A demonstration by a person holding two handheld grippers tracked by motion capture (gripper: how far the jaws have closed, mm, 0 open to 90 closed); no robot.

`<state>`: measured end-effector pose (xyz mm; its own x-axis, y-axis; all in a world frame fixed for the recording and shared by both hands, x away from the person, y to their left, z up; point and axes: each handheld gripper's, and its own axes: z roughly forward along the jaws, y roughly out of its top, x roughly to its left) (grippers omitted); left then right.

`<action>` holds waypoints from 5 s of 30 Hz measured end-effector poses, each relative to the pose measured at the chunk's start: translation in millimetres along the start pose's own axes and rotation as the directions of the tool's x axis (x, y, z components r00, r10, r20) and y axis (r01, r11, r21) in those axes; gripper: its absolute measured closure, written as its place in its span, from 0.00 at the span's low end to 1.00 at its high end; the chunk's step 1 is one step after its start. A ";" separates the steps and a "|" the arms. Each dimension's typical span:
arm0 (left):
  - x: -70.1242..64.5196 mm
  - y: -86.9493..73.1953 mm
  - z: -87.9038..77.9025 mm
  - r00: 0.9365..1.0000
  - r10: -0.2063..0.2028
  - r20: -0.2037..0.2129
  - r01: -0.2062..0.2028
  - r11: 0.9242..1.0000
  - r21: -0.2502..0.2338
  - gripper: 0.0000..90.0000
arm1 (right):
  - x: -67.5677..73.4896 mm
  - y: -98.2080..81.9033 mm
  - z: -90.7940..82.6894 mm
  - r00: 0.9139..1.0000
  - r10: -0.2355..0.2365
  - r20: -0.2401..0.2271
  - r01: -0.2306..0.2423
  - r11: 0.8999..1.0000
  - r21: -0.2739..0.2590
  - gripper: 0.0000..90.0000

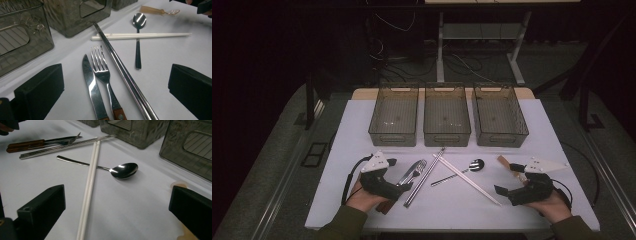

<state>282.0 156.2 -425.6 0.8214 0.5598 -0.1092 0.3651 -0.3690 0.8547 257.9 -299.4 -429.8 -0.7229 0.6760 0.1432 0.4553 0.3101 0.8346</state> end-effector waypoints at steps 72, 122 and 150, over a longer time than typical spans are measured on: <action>-21.6 9.0 39.0 1.000 -0.025 -0.004 0.026 0.988 0.153 0.87 | 4.2 1.7 1.6 1.000 -0.022 0.014 0.022 1.000 -0.015 0.01; -24.6 7.3 58.2 0.999 0.005 -0.032 0.004 0.961 0.277 0.85 | 4.6 1.5 1.8 0.999 -0.032 0.023 0.032 0.999 -0.015 0.01; -28.3 6.6 59.8 0.996 -0.022 -0.086 0.045 0.962 0.268 0.89 | 4.5 1.5 1.6 0.999 -0.031 0.023 0.031 0.999 -0.016 0.01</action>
<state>287.3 93.5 -447.1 0.7722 0.6297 -0.0843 0.5058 -0.5290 0.6815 256.2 -294.8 -428.8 -0.7244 0.6814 0.1049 0.4239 0.3203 0.8472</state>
